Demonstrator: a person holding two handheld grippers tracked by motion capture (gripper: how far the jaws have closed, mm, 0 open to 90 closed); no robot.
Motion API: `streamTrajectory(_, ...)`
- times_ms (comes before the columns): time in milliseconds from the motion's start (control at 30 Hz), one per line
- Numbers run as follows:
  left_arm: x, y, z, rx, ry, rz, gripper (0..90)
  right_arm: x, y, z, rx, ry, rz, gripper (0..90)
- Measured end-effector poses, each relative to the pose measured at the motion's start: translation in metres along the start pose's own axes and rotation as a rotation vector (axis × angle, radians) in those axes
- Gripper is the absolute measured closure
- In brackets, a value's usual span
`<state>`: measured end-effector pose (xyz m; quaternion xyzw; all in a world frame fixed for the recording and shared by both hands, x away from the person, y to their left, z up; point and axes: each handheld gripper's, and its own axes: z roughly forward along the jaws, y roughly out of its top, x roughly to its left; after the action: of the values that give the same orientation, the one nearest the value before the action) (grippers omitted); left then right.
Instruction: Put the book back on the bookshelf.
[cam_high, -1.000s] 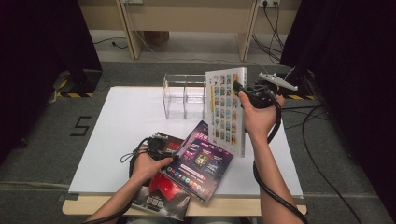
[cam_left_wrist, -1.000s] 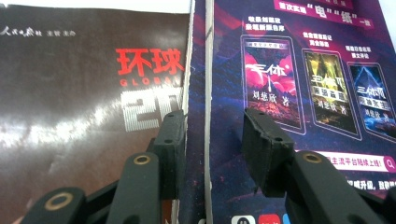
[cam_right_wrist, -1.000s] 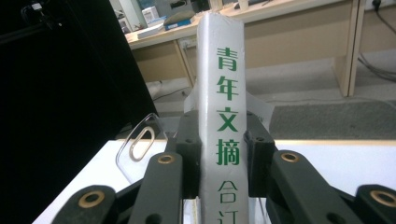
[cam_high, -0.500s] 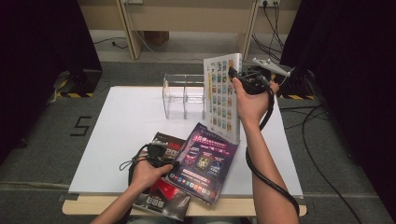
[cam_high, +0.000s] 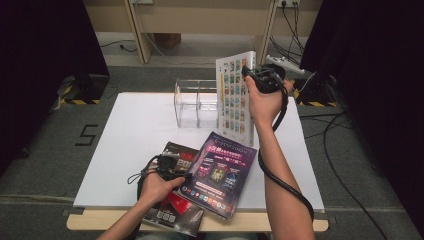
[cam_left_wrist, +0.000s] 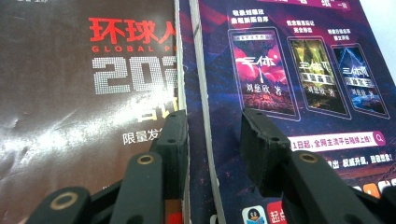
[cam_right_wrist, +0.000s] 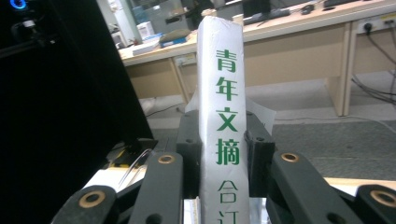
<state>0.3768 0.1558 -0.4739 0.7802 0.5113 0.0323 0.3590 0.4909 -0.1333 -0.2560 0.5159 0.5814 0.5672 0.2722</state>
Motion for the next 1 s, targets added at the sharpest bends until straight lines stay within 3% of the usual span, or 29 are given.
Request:
streamTrajectory(300, 0.005, 0.002, -0.004, -0.003, -0.021, 0.032, 59.6, -0.010, 0.009, 0.014, -0.034, -0.041, 0.027, 73.5)
streamTrajectory(467, 0.004, -0.006, -0.021, -0.098, -0.003, 0.057, 52.9, -0.011, 0.011, 0.025, -0.032, -0.052, 0.035, 73.5)
streamTrajectory(633, 0.007, -0.017, -0.037, -0.155, 0.005, 0.061, 52.1, -0.006, 0.013, 0.035, -0.037, -0.063, 0.033, 73.5)
streamTrajectory(867, 0.016, -0.028, -0.051, -0.213, 0.001, 0.015, 51.2, 0.005, 0.009, 0.045, -0.037, -0.078, 0.005, 73.5)
streamTrajectory(1000, 0.020, -0.031, -0.051, -0.209, 0.003, 0.009, 51.2, 0.007, 0.007, 0.049, -0.032, -0.070, 0.010, 73.5)
